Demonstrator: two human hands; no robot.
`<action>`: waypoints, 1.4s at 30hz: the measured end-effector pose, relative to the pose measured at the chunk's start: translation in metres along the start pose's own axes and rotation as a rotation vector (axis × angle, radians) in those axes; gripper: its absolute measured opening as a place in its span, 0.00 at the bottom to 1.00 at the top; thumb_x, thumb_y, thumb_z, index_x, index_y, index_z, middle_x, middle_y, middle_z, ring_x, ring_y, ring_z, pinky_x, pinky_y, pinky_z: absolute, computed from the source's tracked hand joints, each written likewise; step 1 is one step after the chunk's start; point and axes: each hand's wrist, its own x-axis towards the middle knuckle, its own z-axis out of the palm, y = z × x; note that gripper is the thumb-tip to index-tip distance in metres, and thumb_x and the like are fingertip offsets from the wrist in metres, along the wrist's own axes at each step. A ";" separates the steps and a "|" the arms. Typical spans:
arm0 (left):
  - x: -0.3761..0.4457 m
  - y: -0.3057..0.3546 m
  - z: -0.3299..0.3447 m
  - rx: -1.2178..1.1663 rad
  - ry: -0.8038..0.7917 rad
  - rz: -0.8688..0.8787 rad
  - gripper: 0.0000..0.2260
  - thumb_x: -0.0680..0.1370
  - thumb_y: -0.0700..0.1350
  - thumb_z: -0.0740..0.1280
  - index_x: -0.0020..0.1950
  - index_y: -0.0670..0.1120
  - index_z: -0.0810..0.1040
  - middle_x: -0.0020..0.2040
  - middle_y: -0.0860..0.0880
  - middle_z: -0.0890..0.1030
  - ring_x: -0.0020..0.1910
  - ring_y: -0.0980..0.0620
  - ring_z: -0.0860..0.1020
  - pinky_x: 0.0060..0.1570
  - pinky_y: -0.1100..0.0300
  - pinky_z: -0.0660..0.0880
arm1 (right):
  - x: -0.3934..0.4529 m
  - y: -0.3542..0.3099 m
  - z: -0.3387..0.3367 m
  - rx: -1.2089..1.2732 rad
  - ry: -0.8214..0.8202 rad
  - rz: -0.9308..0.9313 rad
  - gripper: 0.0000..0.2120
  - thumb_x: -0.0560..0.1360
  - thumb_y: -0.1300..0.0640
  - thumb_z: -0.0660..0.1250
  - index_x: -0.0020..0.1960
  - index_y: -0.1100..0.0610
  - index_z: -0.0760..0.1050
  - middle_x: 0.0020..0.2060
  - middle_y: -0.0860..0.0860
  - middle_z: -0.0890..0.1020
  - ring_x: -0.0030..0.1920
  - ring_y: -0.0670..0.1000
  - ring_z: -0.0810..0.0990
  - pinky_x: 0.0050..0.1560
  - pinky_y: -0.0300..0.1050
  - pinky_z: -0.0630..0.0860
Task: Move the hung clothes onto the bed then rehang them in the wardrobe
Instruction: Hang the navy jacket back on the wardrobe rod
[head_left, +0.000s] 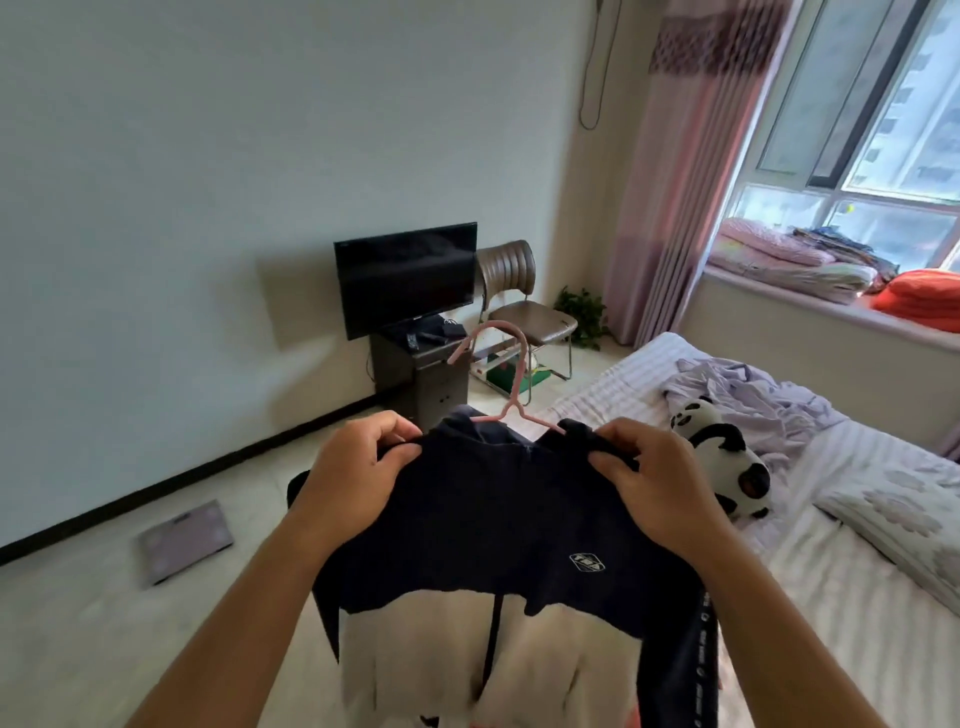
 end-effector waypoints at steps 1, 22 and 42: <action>-0.010 -0.002 -0.014 0.011 0.017 -0.001 0.06 0.79 0.43 0.68 0.49 0.55 0.80 0.42 0.59 0.81 0.43 0.61 0.79 0.45 0.69 0.71 | -0.003 -0.013 0.005 -0.002 -0.010 -0.021 0.06 0.75 0.60 0.72 0.46 0.49 0.81 0.37 0.42 0.82 0.41 0.42 0.79 0.44 0.39 0.70; -0.285 -0.079 -0.268 0.129 0.583 -0.415 0.07 0.78 0.44 0.69 0.47 0.55 0.84 0.42 0.62 0.82 0.44 0.70 0.77 0.39 0.78 0.69 | -0.085 -0.282 0.183 0.302 -0.408 -0.510 0.12 0.75 0.60 0.72 0.38 0.45 0.77 0.33 0.37 0.79 0.37 0.39 0.77 0.37 0.35 0.69; -0.550 0.000 -0.318 0.473 1.183 -0.869 0.07 0.78 0.41 0.69 0.49 0.54 0.83 0.42 0.62 0.81 0.44 0.67 0.78 0.43 0.74 0.69 | -0.244 -0.479 0.252 0.571 -0.933 -1.146 0.12 0.78 0.56 0.68 0.57 0.41 0.78 0.41 0.39 0.84 0.45 0.39 0.80 0.47 0.32 0.73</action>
